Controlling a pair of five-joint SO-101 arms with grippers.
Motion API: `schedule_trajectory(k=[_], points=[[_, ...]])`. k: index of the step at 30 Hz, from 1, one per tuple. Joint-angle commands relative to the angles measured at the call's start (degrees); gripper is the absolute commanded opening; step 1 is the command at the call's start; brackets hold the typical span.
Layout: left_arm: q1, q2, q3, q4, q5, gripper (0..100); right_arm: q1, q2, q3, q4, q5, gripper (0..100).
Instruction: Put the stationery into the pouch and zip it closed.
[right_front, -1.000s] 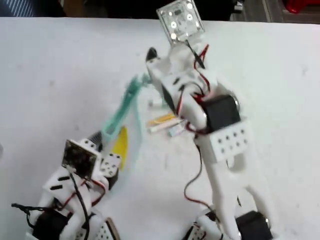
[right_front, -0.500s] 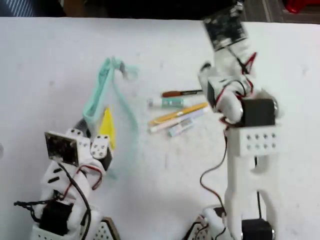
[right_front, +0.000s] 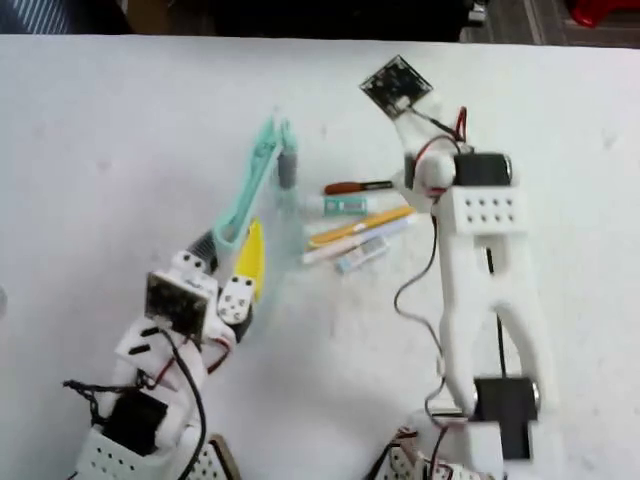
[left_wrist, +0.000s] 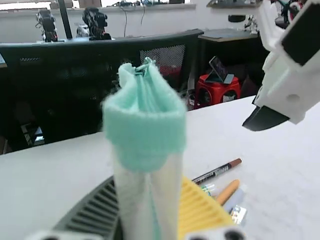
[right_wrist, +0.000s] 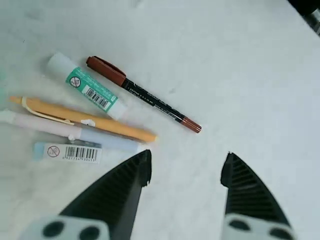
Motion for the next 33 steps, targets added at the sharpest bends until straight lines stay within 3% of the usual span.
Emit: schedule_trajectory(k=[1, 7, 14, 19, 23, 27, 29, 32, 33], points=[[-3.3, -1.1, 1.2, -2.6, -0.6, 2, 0.2, 8.5, -8.6, -0.6, 1.0, 21.1], [-6.5, -1.1, 5.5, -7.2, -0.4, 2, -0.3, 29.3, -25.4, 3.0, 1.5, 21.1], [-5.7, -1.1, 7.2, -9.0, -0.4, 2, -1.2, 49.0, -48.3, 15.7, 17.9, 21.1], [-5.7, -1.1, 7.2, -9.1, -0.4, 2, -1.6, 58.4, -62.7, 18.2, 18.8, 21.2], [-5.7, -1.1, 7.2, -9.0, -0.4, 2, -2.9, 65.0, -69.8, 22.2, 25.4, 21.2], [-5.7, -1.2, 7.2, -9.0, -0.4, 2, -3.4, 70.8, -74.6, 23.1, 26.5, 20.9], [-5.7, -1.2, 7.2, -8.9, -0.4, 2, -3.4, 73.2, -76.4, 23.1, 26.7, 15.6], [-5.8, -1.2, 7.1, -8.2, -0.4, 2, -3.2, 75.6, -78.8, 23.2, 26.7, 0.1], [-5.9, -1.2, 6.6, -7.3, -0.4, 3, -3.0, 76.1, -79.5, 23.7, 26.7, 3.2]])
